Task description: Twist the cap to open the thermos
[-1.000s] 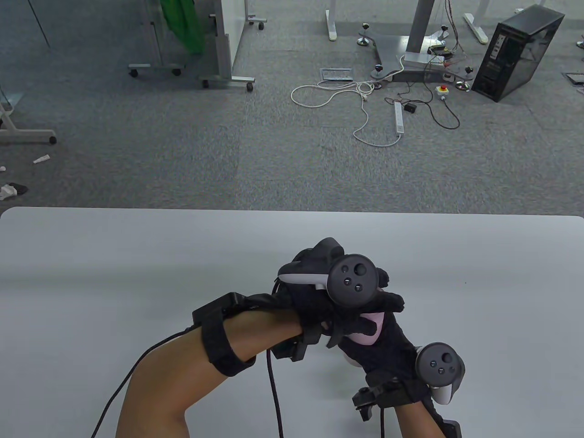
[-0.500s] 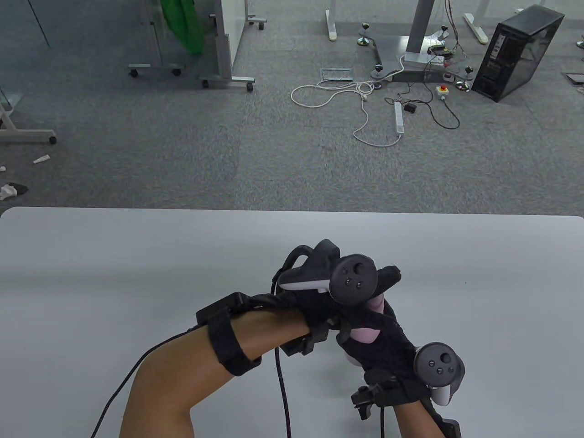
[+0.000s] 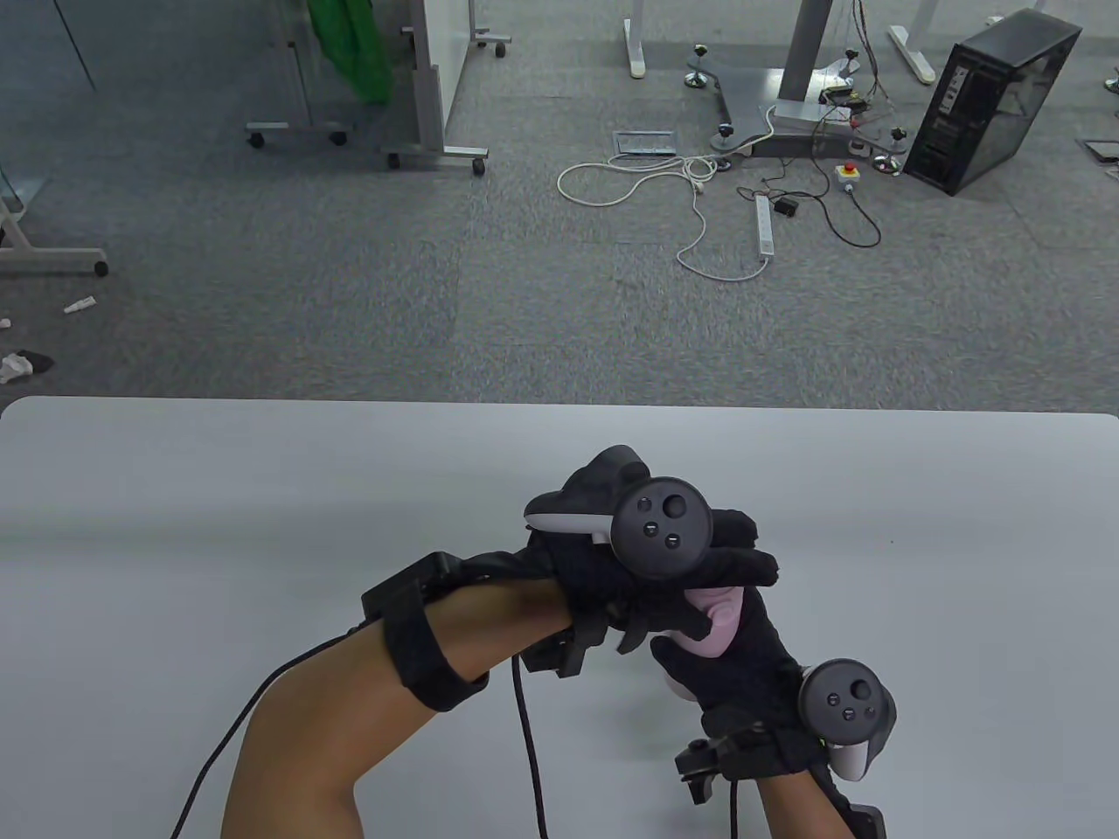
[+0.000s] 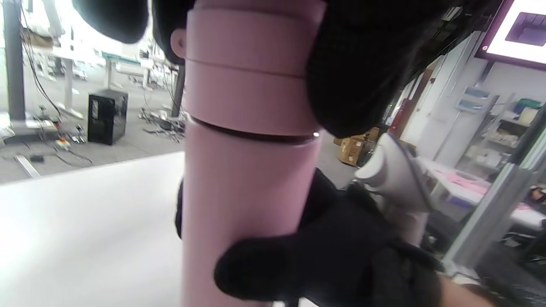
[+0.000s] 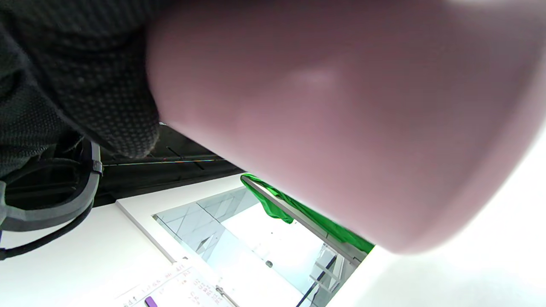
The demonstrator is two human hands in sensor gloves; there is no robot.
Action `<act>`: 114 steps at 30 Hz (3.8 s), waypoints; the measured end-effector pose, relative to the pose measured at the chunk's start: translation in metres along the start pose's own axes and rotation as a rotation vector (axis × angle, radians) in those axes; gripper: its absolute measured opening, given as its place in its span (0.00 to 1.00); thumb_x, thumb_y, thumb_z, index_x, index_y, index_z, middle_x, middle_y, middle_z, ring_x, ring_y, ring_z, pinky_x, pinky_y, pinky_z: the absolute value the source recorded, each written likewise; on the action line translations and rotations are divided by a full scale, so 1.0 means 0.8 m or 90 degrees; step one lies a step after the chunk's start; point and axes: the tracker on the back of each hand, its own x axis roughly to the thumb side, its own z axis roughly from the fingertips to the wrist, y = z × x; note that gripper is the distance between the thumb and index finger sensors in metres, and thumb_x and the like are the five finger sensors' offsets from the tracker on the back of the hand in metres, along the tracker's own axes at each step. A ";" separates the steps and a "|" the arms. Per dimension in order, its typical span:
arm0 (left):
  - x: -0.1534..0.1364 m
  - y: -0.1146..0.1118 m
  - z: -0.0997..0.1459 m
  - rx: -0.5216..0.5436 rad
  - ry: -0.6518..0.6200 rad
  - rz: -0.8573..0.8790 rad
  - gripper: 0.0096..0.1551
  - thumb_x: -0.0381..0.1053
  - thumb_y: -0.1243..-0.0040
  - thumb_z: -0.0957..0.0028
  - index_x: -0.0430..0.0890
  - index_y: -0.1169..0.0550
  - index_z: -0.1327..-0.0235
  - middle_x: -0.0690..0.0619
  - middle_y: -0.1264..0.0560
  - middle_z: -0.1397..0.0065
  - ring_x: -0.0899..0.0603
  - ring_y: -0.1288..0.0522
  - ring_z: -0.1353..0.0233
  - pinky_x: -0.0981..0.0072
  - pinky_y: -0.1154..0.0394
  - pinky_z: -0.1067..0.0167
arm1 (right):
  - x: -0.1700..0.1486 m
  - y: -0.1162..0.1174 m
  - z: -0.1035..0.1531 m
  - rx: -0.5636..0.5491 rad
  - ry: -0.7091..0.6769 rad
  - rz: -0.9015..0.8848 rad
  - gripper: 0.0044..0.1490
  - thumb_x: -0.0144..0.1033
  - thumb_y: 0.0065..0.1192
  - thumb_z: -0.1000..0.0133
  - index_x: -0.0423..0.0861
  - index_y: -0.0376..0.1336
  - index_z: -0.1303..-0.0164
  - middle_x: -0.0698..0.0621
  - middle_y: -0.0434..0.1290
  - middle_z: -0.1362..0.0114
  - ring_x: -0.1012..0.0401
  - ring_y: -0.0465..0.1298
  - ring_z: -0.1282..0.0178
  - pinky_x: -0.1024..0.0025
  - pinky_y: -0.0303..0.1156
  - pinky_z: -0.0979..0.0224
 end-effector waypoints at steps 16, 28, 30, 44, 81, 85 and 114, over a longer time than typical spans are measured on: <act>-0.009 -0.001 0.001 -0.014 0.015 0.031 0.48 0.68 0.27 0.50 0.55 0.32 0.17 0.44 0.33 0.18 0.31 0.29 0.22 0.21 0.43 0.31 | 0.004 0.005 0.001 0.009 -0.011 -0.008 0.76 0.65 0.79 0.65 0.38 0.44 0.20 0.32 0.52 0.19 0.34 0.58 0.23 0.37 0.60 0.24; 0.003 0.006 0.001 0.030 -0.050 0.057 0.38 0.52 0.22 0.48 0.54 0.24 0.22 0.40 0.31 0.18 0.31 0.25 0.26 0.38 0.27 0.36 | 0.004 -0.001 0.002 -0.011 -0.016 -0.002 0.76 0.67 0.78 0.65 0.38 0.44 0.20 0.32 0.53 0.19 0.34 0.59 0.23 0.38 0.60 0.23; 0.006 0.006 0.001 0.055 -0.034 0.008 0.39 0.58 0.23 0.49 0.54 0.24 0.22 0.39 0.29 0.21 0.32 0.22 0.30 0.42 0.23 0.41 | 0.004 -0.001 0.002 -0.009 -0.014 -0.004 0.76 0.67 0.78 0.65 0.38 0.44 0.20 0.32 0.53 0.19 0.34 0.59 0.24 0.38 0.60 0.23; 0.002 0.007 0.013 0.133 0.045 -0.024 0.49 0.73 0.27 0.54 0.47 0.23 0.24 0.40 0.21 0.30 0.38 0.13 0.46 0.48 0.18 0.53 | 0.007 0.002 0.001 0.001 -0.024 0.005 0.76 0.67 0.78 0.65 0.38 0.44 0.20 0.32 0.53 0.19 0.34 0.59 0.24 0.38 0.60 0.23; -0.021 0.004 0.009 -0.038 -0.016 0.192 0.55 0.67 0.24 0.53 0.52 0.35 0.14 0.40 0.44 0.12 0.27 0.43 0.15 0.24 0.41 0.30 | 0.004 0.007 0.000 0.023 -0.014 0.002 0.76 0.68 0.77 0.65 0.37 0.45 0.20 0.31 0.54 0.19 0.34 0.60 0.24 0.37 0.60 0.24; -0.021 0.004 0.009 -0.083 -0.013 0.207 0.46 0.49 0.20 0.49 0.51 0.30 0.17 0.41 0.41 0.12 0.28 0.43 0.15 0.27 0.40 0.30 | 0.003 0.007 0.000 0.025 -0.014 0.009 0.76 0.68 0.77 0.65 0.37 0.45 0.20 0.31 0.54 0.19 0.34 0.60 0.24 0.37 0.60 0.24; 0.002 0.018 0.006 -0.095 -0.004 0.114 0.48 0.51 0.19 0.49 0.55 0.32 0.15 0.38 0.43 0.12 0.27 0.41 0.16 0.26 0.39 0.30 | 0.007 0.002 0.000 0.017 -0.022 -0.032 0.76 0.70 0.76 0.65 0.37 0.46 0.21 0.31 0.55 0.20 0.34 0.61 0.25 0.37 0.61 0.24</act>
